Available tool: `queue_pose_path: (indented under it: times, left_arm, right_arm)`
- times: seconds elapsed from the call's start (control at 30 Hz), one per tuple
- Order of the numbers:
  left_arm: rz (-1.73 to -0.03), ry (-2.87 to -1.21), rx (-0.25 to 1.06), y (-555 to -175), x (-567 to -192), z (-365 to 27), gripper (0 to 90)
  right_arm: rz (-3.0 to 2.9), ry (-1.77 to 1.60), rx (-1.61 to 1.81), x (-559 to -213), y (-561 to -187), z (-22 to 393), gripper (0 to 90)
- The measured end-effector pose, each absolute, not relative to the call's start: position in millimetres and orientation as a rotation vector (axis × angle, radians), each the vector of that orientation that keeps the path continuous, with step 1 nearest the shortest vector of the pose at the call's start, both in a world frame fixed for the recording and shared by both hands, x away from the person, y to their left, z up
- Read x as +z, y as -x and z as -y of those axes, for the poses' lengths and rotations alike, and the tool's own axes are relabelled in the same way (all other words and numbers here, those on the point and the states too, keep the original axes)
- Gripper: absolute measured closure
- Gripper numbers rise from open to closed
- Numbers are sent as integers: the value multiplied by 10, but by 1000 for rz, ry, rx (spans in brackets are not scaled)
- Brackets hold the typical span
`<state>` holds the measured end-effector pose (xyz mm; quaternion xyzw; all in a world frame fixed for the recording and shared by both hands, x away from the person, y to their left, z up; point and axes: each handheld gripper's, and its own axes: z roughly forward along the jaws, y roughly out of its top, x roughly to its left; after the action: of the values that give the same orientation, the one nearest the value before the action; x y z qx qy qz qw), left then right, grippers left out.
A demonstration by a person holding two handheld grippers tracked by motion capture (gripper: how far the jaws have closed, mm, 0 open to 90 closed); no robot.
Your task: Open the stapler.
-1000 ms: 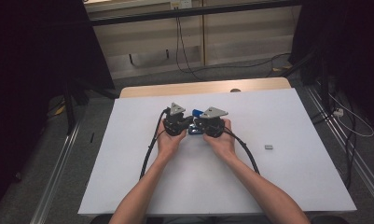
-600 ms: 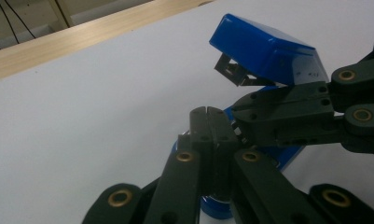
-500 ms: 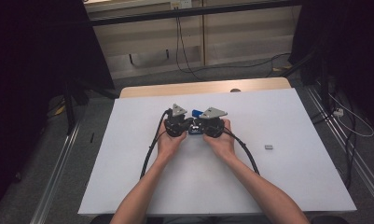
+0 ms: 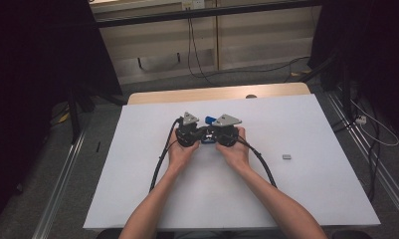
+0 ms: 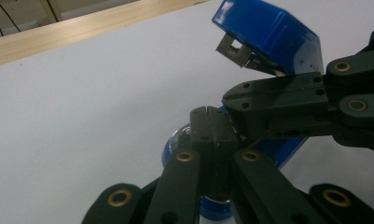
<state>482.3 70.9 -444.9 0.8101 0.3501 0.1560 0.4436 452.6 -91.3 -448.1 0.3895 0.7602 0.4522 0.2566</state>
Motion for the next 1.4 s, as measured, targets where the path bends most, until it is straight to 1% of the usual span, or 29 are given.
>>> queue_pose_path:
  times: [1.4]
  left_arm:
    - [-853, -2003, 390, -4838, -4453, -720, 900]
  right_arm:
    - [-1976, -1107, 1245, -4382, -4530, 1000, 900]
